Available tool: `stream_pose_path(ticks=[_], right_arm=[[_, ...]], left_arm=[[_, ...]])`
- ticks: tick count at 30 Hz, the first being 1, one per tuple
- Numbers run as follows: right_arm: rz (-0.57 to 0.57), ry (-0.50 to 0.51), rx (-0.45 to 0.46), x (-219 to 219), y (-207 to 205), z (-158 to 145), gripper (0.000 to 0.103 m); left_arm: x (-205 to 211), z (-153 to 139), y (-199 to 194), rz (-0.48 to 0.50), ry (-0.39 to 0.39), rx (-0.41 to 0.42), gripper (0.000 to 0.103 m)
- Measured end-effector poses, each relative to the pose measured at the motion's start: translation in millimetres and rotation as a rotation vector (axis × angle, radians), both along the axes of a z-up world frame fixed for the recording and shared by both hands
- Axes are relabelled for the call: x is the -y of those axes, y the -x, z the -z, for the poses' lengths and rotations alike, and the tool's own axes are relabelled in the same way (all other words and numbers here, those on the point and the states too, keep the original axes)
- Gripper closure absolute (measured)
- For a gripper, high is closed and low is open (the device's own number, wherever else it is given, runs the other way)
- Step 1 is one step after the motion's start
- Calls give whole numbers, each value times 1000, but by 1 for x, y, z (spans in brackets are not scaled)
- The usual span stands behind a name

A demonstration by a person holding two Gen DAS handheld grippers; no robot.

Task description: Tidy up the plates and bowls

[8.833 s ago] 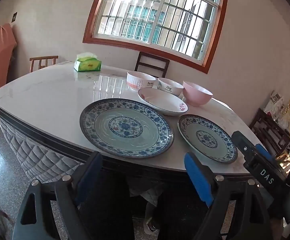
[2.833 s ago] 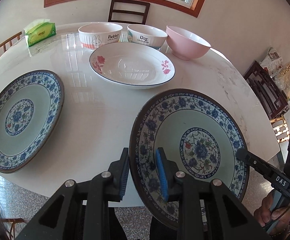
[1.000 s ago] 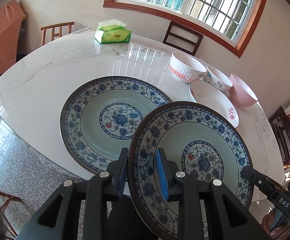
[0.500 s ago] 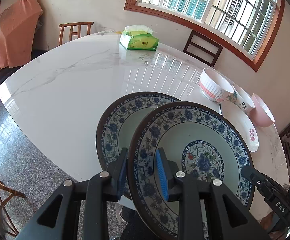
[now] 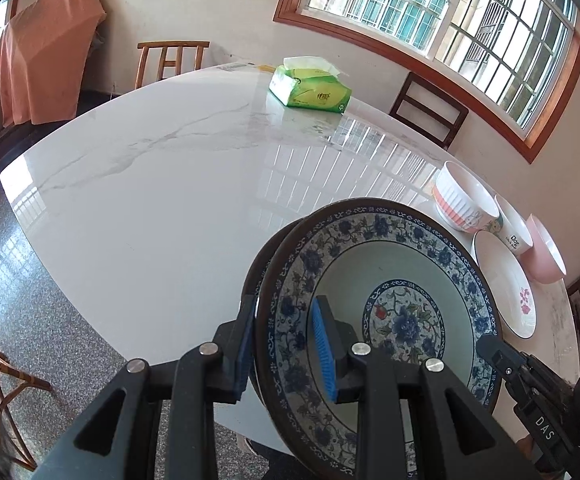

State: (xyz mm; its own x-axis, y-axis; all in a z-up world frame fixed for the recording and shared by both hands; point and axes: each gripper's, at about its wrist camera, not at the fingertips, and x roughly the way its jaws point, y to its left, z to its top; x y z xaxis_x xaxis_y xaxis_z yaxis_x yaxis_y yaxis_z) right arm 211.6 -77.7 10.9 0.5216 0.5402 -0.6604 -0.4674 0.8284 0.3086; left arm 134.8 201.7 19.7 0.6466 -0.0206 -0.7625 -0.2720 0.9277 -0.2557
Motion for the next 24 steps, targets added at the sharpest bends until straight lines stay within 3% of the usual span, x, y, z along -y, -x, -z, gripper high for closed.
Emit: stream_pose_path(ticks=[11,15,18,24], right_arm=[[-7,61,76,-15,0,6,83],[-16,83,94,-22,-1,5,81],[-18,102,105,-28,-3,5,80],[-13,74,97,-25,-7,7,77]], left_arm=[[-14,4,-6,-13,14,2,76],[-16,-5,-4,0,14,49,76],[-10,-15,-2,-5,-35,87,76],[-3,-17,3,19,-3,94,74]])
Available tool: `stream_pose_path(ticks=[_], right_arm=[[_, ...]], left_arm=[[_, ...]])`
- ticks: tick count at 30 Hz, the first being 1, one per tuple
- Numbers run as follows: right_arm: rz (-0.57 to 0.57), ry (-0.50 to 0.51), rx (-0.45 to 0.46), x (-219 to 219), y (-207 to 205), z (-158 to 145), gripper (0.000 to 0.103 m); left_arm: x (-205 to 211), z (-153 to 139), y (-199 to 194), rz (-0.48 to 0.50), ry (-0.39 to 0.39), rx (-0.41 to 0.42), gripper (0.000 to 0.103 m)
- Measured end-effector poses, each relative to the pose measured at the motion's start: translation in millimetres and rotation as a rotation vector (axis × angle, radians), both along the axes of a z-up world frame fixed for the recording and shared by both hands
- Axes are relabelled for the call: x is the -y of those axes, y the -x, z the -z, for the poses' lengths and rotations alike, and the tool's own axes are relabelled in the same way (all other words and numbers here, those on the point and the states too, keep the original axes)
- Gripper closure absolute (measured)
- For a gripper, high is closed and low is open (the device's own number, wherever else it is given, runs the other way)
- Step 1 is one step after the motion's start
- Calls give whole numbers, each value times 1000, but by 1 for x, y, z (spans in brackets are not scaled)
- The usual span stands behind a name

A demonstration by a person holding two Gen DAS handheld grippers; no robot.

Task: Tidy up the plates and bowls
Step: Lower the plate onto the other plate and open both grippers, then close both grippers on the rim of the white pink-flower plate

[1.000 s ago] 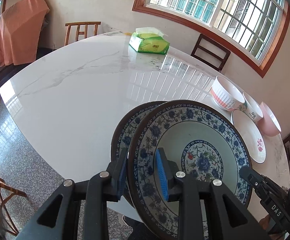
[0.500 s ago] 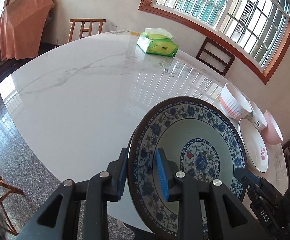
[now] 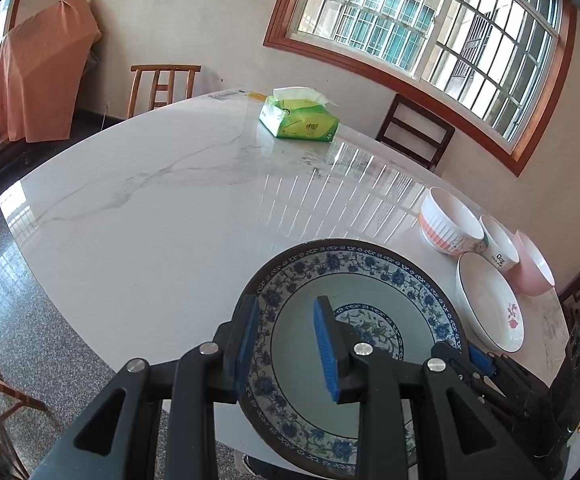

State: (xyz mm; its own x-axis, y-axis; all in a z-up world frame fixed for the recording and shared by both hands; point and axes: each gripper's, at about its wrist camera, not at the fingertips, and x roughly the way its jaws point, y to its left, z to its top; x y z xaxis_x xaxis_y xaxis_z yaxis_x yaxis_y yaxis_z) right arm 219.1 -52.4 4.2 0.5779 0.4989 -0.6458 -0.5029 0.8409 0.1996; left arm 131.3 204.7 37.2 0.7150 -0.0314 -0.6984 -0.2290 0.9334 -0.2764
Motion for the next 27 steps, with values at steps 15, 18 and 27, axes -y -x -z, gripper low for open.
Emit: stream_pose_path(ticks=[15,18,27], right_arm=[[63,-102,103,20,13,-9,36],[93,-150,148,33,20,-14,36],[318,-227,116,119,26,-12,34]], left_arm=[[43,14,10,86,50,-83,73],[66,11,12,134,28,-88,73],[132,2,0,285,-28,-91,64]])
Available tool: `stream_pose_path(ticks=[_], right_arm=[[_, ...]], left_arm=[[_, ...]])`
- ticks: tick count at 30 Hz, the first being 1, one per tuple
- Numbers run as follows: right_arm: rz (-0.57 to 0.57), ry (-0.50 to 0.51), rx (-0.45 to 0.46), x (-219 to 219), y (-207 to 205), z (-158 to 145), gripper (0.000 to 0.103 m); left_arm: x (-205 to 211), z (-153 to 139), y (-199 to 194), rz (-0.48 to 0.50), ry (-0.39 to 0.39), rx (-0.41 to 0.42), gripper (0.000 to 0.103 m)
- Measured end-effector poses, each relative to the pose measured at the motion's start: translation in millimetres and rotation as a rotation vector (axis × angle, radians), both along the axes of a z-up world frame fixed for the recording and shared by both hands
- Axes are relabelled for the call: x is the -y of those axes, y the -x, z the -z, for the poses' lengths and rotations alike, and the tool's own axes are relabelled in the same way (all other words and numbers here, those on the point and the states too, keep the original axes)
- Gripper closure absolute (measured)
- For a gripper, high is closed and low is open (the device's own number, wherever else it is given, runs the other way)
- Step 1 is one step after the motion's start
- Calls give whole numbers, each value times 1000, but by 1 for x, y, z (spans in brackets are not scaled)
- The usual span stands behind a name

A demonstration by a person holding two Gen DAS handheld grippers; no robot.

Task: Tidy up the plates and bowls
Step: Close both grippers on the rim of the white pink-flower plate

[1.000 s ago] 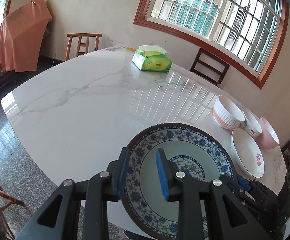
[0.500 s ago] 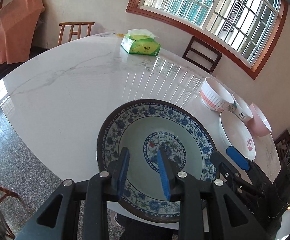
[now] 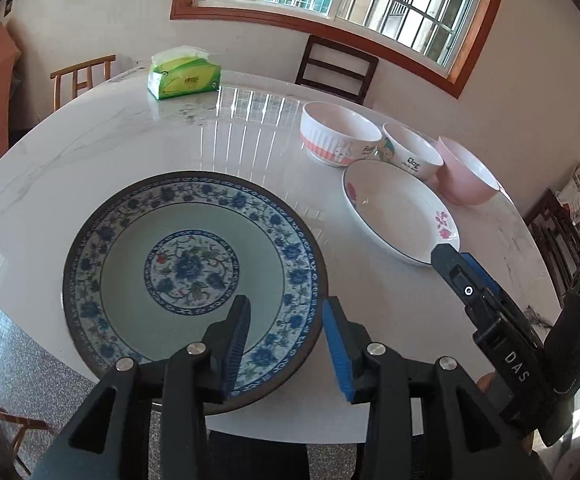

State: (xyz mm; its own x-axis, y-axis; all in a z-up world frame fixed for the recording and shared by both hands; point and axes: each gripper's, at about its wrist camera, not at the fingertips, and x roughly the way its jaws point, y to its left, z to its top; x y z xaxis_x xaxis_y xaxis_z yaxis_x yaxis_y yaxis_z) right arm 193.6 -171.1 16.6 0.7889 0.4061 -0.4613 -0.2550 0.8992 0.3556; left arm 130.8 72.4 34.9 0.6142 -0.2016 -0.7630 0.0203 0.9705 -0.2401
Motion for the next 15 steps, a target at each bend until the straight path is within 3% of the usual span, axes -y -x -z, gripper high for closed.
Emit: stream_pose_path(ticks=[4,6,10,15], right_arm=[[143,-83,-111,60,-11,10,35],[181,-100,-170,81,-21,15,40],[182,-107,-250,106,-47,24,54],[126,-105,-282,112,-75,29,56]], left_arm=[[19,-2,-22,43,14,-18,63],[26,-2,-38,54,32,-32,63],[41,-1,-74,59,42,-55,63],[58,9,-119,50,33,-100,63]])
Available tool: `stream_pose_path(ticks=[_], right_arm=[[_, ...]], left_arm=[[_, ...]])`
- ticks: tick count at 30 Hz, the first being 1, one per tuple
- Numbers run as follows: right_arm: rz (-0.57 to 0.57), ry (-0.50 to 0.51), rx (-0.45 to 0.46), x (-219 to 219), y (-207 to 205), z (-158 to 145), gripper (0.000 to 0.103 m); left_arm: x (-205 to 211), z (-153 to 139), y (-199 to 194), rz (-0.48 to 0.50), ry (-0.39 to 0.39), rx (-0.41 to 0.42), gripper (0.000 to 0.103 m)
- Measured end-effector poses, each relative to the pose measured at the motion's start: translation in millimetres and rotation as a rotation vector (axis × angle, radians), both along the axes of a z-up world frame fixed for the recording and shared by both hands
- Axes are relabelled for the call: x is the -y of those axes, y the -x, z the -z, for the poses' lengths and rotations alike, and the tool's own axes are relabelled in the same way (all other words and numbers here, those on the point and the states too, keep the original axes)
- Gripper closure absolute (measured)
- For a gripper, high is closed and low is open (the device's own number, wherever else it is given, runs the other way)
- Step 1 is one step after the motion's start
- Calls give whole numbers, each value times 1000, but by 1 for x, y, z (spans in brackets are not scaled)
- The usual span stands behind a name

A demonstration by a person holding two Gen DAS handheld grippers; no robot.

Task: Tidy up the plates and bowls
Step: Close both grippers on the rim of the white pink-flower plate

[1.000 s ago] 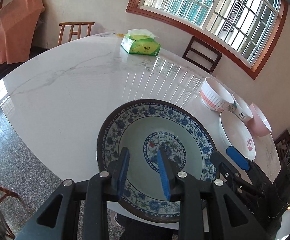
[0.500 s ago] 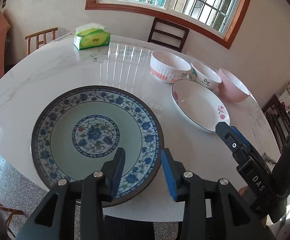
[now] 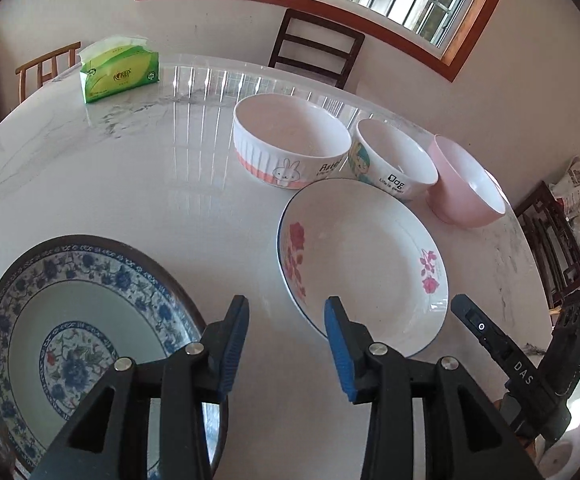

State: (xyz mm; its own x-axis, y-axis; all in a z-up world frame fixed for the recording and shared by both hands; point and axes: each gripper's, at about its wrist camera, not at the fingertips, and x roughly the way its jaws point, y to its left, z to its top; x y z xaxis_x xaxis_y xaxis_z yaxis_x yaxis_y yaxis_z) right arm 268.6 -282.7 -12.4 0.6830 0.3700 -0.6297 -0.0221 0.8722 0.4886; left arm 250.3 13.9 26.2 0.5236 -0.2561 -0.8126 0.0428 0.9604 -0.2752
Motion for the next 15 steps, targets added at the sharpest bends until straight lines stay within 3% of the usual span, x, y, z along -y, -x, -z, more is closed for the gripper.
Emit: stream_pose_path(ticks=[5,15], right_arm=[[-52,18,-27,-6,-20,4,58],[-99,50,-61,-13,-45,7,61]], left_arm=[[0,17,-31,-38,35,-67,63],[18,37,-57,-47,-6,-107,63]])
